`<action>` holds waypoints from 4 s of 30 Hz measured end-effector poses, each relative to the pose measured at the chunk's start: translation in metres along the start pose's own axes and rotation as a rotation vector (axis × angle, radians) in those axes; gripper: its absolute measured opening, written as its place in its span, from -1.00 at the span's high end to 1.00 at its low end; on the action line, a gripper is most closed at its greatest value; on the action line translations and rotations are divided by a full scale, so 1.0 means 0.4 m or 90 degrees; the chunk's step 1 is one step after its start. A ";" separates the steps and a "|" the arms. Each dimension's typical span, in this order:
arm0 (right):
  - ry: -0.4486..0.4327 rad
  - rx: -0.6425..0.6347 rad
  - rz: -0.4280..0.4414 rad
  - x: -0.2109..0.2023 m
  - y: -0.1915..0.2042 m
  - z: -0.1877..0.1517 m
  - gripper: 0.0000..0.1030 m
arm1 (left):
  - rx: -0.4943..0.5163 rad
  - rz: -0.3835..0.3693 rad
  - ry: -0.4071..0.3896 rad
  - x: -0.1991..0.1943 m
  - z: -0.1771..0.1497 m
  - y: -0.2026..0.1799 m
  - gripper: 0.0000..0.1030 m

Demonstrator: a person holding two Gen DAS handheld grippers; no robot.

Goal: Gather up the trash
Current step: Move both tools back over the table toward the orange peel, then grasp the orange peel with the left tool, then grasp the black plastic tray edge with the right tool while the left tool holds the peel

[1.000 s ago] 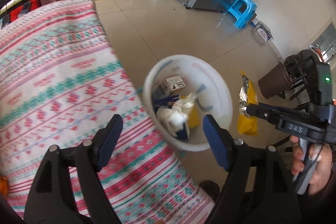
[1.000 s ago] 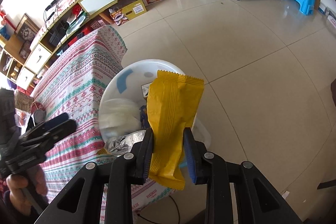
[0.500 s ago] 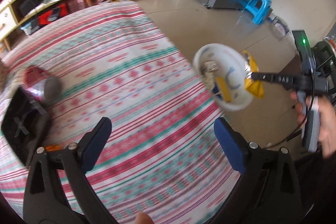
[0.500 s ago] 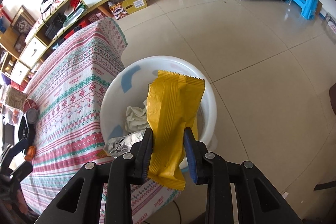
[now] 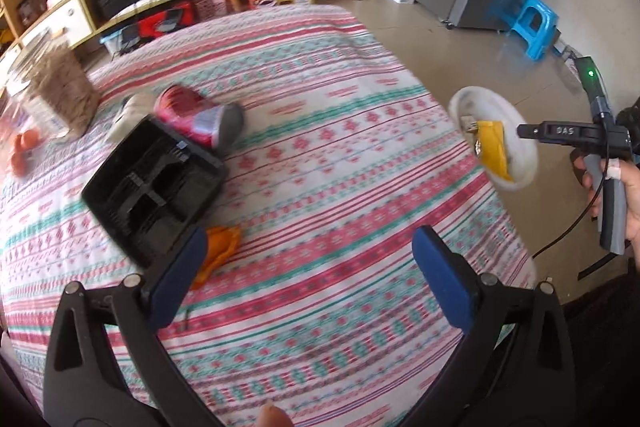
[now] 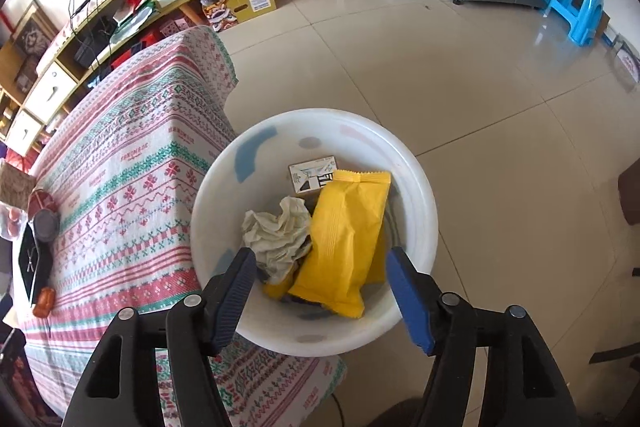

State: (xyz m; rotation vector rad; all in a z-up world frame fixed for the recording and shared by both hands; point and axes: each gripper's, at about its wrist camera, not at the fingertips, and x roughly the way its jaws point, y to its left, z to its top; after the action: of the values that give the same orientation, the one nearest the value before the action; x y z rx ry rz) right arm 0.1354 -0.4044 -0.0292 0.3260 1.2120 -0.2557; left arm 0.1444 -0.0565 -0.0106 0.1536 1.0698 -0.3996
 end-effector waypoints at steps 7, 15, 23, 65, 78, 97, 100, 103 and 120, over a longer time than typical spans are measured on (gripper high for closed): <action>0.000 -0.001 0.010 -0.012 0.036 -0.008 -0.50 | -0.050 0.010 0.018 -0.015 -0.038 0.107 -0.97; -0.007 -0.024 0.027 -0.025 0.112 -0.017 -0.56 | -0.135 0.024 0.029 -0.036 -0.068 0.229 -0.97; 0.002 -0.067 0.047 -0.021 0.210 -0.040 -0.59 | -0.203 -0.006 0.066 -0.009 -0.107 0.299 -0.97; 0.011 -0.189 0.066 -0.024 0.496 -0.095 -0.60 | -0.271 -0.113 -0.082 -0.136 -0.110 0.328 0.68; 0.039 -0.282 0.142 0.045 0.880 -0.142 -0.60 | -0.334 0.001 -0.100 -0.165 -0.092 0.498 0.68; 0.086 -0.329 0.150 0.161 1.030 -0.170 0.34 | -0.344 -0.012 -0.072 -0.156 -0.129 0.522 0.68; 0.102 -0.337 0.152 0.151 1.009 -0.185 0.67 | -0.340 -0.013 -0.072 -0.156 -0.127 0.515 0.68; 0.107 -0.347 0.155 0.137 0.980 -0.200 0.75 | -0.336 -0.013 -0.071 -0.153 -0.126 0.508 0.68; 0.120 -0.278 0.183 0.063 0.860 -0.179 -0.45 | -0.330 -0.026 -0.067 -0.142 -0.124 0.473 0.68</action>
State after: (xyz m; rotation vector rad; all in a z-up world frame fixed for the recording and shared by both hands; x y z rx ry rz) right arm 0.2065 -0.0595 -0.0379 0.1413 1.3511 0.2934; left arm 0.1539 0.1466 0.0025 -0.3476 1.0419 -0.1547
